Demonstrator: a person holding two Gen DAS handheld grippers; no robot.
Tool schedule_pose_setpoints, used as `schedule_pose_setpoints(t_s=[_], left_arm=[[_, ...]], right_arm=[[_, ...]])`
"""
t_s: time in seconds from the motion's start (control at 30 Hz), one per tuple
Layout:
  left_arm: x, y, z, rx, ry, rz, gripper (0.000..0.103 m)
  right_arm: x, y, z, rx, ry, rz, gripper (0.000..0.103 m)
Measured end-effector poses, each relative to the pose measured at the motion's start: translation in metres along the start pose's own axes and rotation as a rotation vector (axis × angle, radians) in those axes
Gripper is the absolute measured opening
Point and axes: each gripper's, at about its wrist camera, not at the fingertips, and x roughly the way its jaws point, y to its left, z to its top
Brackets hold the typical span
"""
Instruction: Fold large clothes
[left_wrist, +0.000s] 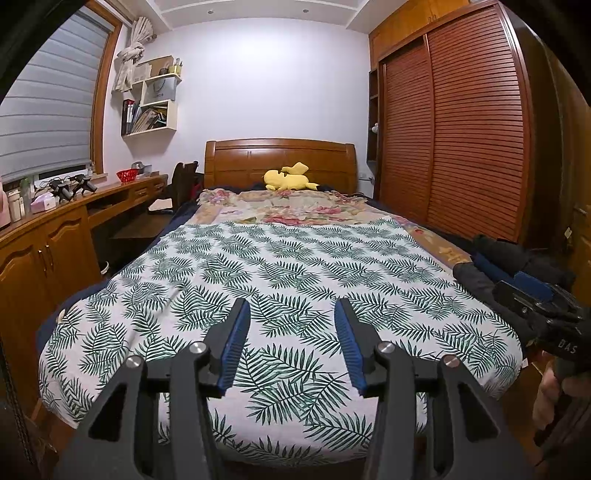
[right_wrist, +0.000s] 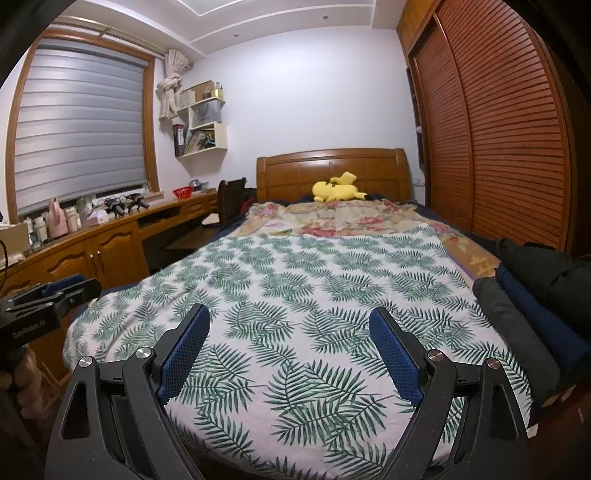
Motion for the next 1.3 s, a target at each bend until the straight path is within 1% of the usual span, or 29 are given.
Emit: schedule_pose_setpoints(t_s=[1.3], left_arm=[[-0.012, -0.012, 0.001, 0.020, -0.019, -0.005, 0.048]], right_arm=[[-0.002, -0.003, 0.000, 0.004, -0.008, -0.004, 0.090]])
